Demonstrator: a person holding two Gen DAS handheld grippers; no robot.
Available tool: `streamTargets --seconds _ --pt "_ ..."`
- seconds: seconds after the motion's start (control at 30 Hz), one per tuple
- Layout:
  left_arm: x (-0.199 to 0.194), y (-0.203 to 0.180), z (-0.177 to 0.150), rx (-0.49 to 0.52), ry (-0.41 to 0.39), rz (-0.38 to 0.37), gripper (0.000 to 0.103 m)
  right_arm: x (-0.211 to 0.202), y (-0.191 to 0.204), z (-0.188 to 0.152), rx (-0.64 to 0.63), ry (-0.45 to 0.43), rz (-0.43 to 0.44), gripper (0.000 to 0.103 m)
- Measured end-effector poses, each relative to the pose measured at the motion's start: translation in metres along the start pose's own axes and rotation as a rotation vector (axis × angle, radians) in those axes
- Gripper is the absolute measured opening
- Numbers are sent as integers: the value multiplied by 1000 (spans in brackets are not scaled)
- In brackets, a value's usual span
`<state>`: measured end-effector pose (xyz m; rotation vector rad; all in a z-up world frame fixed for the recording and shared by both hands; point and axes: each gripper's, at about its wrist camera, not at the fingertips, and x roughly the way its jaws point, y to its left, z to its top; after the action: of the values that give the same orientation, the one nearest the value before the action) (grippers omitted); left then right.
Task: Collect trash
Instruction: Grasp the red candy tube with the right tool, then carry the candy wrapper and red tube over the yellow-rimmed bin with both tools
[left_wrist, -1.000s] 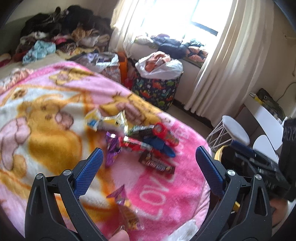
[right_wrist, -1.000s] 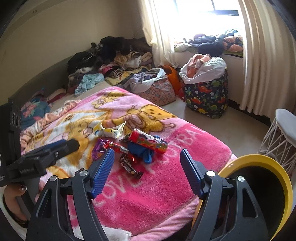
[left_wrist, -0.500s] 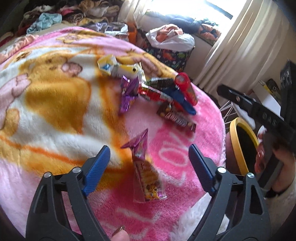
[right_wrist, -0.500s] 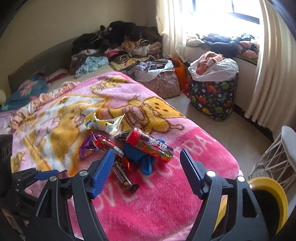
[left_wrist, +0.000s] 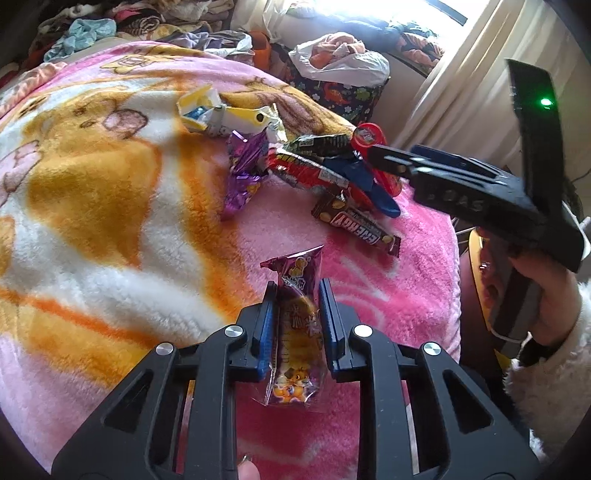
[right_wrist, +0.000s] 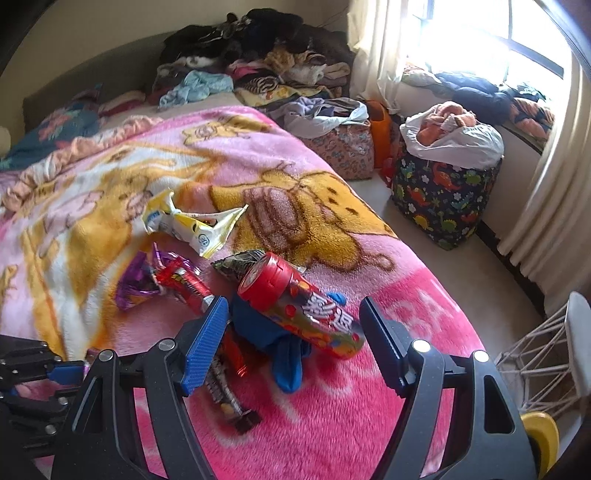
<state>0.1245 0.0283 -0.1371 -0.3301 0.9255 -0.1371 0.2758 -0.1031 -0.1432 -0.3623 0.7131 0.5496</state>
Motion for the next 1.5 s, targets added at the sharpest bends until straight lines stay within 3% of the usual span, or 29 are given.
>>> streamTargets --seconds 0.23,0.27,0.37,0.5,0.6,0.93,1.5 --pt "1 -4 11 -6 -18 -14 16 19 2 7 -68 11 -9 70" --pt "1 -4 12 -8 -21 -16 16 21 2 7 -74 11 -7 68" --pt "-1 -5 18 -8 -31 -18 16 23 0 8 -70 10 6 49" --pt "-3 -7 22 -13 -40 -19 16 13 -6 6 -28 -31 20 44" --pt "-5 -8 23 -10 -48 -20 16 -2 -22 2 85 -65 55 41" --pt "-12 -24 27 15 -74 -33 16 -49 -54 -20 306 -130 112 37" --pt "-33 -63 29 83 -125 -66 16 -109 -48 -47 363 -183 136 36"
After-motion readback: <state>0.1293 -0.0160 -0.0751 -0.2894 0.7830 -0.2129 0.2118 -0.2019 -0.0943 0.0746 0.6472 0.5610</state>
